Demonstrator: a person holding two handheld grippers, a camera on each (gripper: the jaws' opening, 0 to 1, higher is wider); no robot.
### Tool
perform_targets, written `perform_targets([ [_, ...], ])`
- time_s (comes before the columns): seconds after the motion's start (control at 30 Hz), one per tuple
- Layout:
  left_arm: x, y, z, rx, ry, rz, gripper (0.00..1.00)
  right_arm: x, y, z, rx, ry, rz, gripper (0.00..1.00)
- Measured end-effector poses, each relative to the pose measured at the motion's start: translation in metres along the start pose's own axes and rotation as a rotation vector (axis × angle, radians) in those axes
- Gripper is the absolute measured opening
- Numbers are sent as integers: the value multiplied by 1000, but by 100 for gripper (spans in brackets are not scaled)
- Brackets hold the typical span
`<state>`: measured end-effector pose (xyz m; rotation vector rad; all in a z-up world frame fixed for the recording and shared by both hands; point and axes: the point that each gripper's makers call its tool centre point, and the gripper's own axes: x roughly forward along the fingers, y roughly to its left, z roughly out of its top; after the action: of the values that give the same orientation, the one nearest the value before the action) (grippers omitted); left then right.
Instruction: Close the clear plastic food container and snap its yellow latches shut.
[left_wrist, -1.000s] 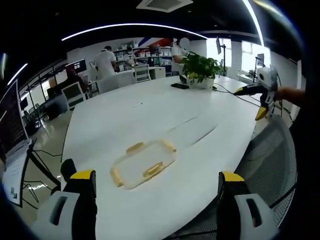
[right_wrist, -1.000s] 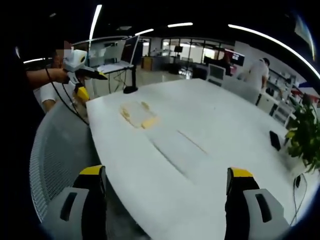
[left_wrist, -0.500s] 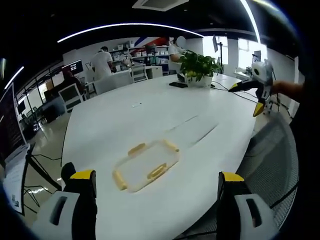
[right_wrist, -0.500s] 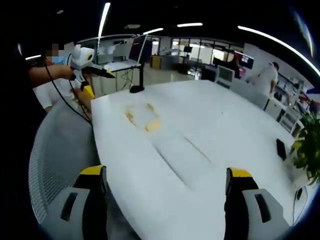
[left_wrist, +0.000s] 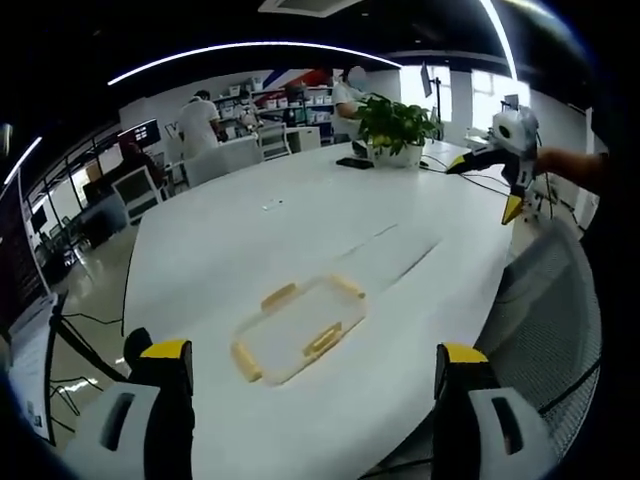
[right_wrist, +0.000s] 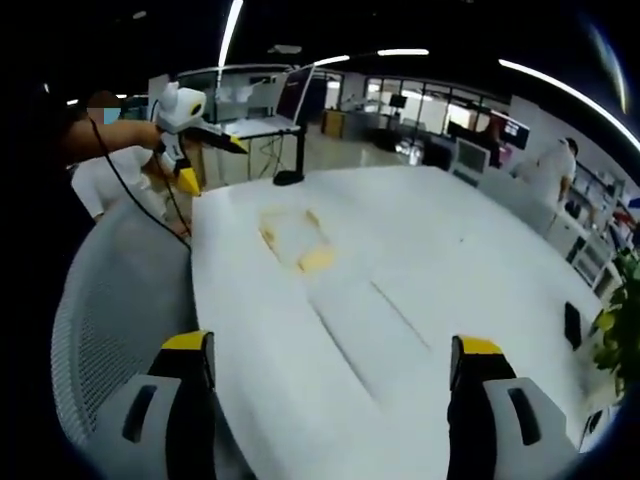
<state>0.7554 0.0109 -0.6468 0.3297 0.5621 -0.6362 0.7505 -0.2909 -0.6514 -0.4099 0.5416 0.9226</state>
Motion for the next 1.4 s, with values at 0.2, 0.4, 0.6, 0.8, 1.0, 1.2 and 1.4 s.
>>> perform_targets([
  [0.2, 3, 3, -1, 21, 5, -16, 98, 9, -3, 7, -21, -9, 24, 95],
  [0.4, 7, 8, -4, 32, 19, -29, 98, 19, -5, 13, -42, -9, 49, 94],
  [0.6, 13, 12, -10, 37, 33, -42, 97, 28, -6, 17, -62, -7, 72, 94],
  [0.8, 19, 13, -17, 41, 53, -56, 96, 38, -7, 22, -85, 0, 96, 93],
  [1.0, 23, 16, -25, 50, 71, -71, 95, 49, -7, 26, -105, 13, 121, 93],
  [1.2, 30, 21, -31, 60, 96, -90, 93, 61, -5, 29, -129, 27, 146, 91],
  [1.4, 36, 22, -38, 80, 125, -112, 92, 72, -1, 31, -139, 35, 171, 90],
])
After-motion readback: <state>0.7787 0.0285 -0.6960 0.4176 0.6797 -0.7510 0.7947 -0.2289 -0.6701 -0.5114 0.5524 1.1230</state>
